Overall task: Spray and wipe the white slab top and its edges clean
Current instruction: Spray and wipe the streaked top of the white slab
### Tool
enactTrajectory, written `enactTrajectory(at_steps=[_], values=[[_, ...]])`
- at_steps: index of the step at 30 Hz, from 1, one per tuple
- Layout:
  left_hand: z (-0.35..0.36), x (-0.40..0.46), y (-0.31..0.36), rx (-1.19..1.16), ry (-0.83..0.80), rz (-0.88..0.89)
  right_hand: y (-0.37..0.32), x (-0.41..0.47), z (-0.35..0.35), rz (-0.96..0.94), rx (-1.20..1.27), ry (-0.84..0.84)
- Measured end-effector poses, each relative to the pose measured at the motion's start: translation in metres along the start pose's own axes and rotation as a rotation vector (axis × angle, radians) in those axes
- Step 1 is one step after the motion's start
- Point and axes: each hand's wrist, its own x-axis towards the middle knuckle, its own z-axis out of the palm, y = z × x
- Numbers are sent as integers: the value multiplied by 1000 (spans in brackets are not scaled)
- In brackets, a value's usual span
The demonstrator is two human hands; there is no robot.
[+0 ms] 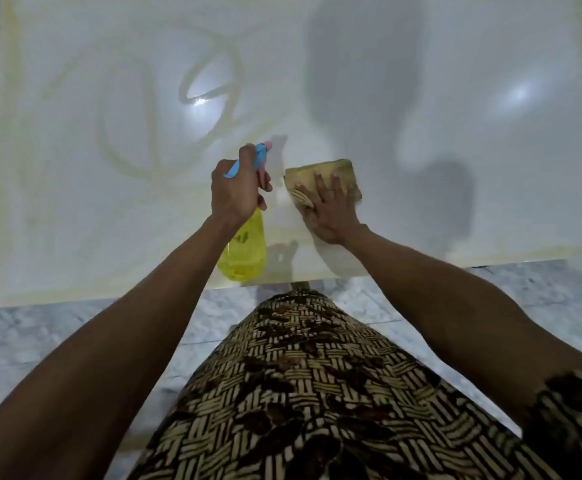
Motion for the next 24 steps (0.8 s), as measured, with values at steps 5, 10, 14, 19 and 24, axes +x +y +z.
enactTrajectory(at_steps=[5, 10, 14, 19, 24], values=[[-21, -66, -32, -14, -43, 40, -38, -89, 12, 90, 20, -110], [-27, -77, -42, 33, -34, 20, -57, -114, -1, 70, 185, -298], [-34, -89, -28, 34, -58, 89, -74, -131, -55, 119, 740, -83], [-45, -93, 8, 65, -70, 190, -55, -113, -115, 316, 1389, 98], [-55, -94, 31, 112, -45, 230, -70, -106, -166, 159, 1828, 184]])
